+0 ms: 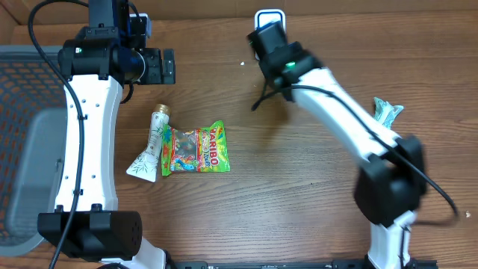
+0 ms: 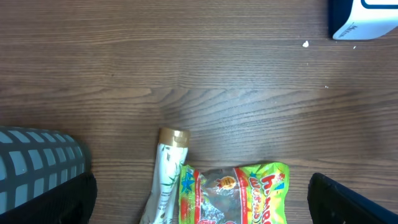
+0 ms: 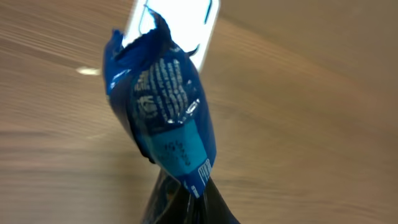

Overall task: Scan the item barcode
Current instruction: 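Carry the Oreo pack right and drop it beside the wipes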

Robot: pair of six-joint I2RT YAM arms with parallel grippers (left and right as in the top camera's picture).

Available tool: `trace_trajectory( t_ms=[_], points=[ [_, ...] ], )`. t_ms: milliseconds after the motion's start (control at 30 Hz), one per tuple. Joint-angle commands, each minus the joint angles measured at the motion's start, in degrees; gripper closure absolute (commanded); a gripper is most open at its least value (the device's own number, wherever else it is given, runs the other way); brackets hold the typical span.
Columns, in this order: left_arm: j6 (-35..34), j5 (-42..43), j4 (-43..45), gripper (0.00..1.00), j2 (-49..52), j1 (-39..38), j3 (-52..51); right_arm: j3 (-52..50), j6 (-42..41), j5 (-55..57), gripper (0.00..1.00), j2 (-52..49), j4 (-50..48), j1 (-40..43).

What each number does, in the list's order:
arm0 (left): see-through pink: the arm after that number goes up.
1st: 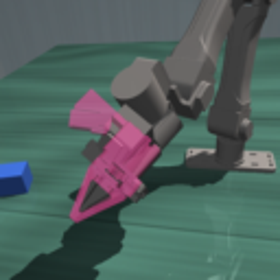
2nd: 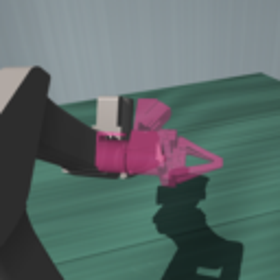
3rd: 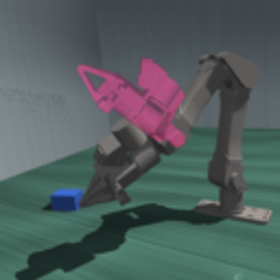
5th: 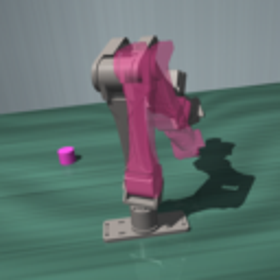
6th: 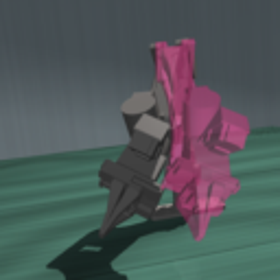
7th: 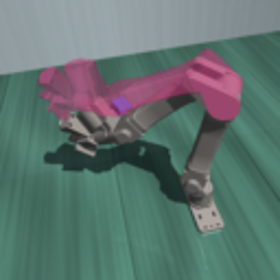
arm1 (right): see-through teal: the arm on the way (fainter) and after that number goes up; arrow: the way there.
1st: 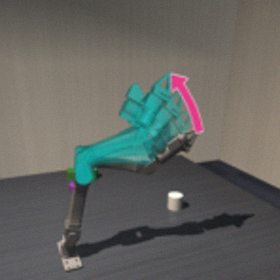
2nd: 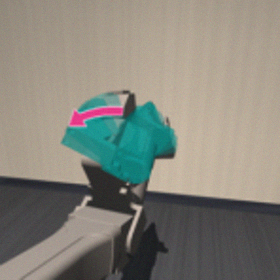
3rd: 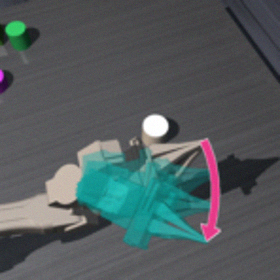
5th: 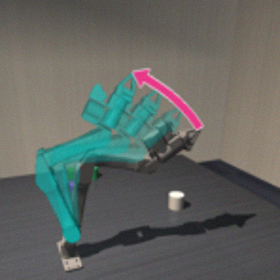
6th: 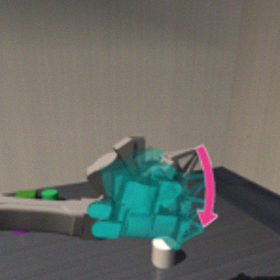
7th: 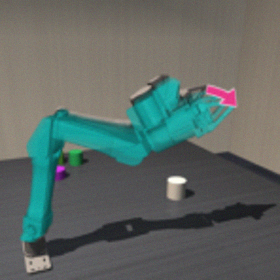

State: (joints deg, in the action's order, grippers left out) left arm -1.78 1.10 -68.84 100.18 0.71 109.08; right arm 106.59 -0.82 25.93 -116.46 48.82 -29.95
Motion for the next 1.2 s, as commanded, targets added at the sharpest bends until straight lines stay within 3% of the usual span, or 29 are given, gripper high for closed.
trace_trajectory(
  t_ms=[0, 133, 300, 667, 900, 967, 1000, 1067, 1167],
  points=[
    [-1.0, 0.4, 0.0, 0.00, -0.1, -0.4, -0.2, 1.6, -14.6, -24.9, 0.96, 8.3, 6.3, 6.2],
    [-1.0, 0.4, 0.0, 0.00, -0.1, -0.4, -0.2, 1.5, -17.0, -38.2, 0.96, 11.8, 16.0, 14.4],
    [-1.0, 0.4, 0.0, 0.00, -0.1, -0.4, -0.2, -1.7, -15.8, -39.5, 0.96, 11.9, 23.9, 25.4],
    [-1.0, 0.4, 0.0, 0.00, -0.1, -0.4, -0.2, -24.9, -12.7, -44.1, 0.96, 11.9, 5.2, 40.0],
    [-1.0, 0.4, 0.0, 0.00, -0.1, -0.4, -0.2, -26.4, -14.4, -44.7, 0.95, 11.9, 3.1, 43.3],
    [-1.0, 0.4, 0.0, 0.00, -0.1, -0.4, -0.2, -26.4, -14.4, -44.7, 0.74, 11.9, 3.1, 43.7],
    [-1.0, 0.4, 0.0, 0.00, -0.1, -0.4, -0.2, -26.4, -14.4, -44.7, 0.54, 11.9, 3.1, 43.9],
    [-1.0, 0.4, 0.0, 0.00, -0.1, -0.4, -0.2, -26.0, -15.5, -45.6, 0.26, 11.9, 3.0, 43.9],
    [-1.0, 0.4, 0.0, 0.00, -0.1, -0.4, -0.2, -23.3, -15.4, -49.6, 0.21, 12.1, 4.8, 43.9]
  ],
)
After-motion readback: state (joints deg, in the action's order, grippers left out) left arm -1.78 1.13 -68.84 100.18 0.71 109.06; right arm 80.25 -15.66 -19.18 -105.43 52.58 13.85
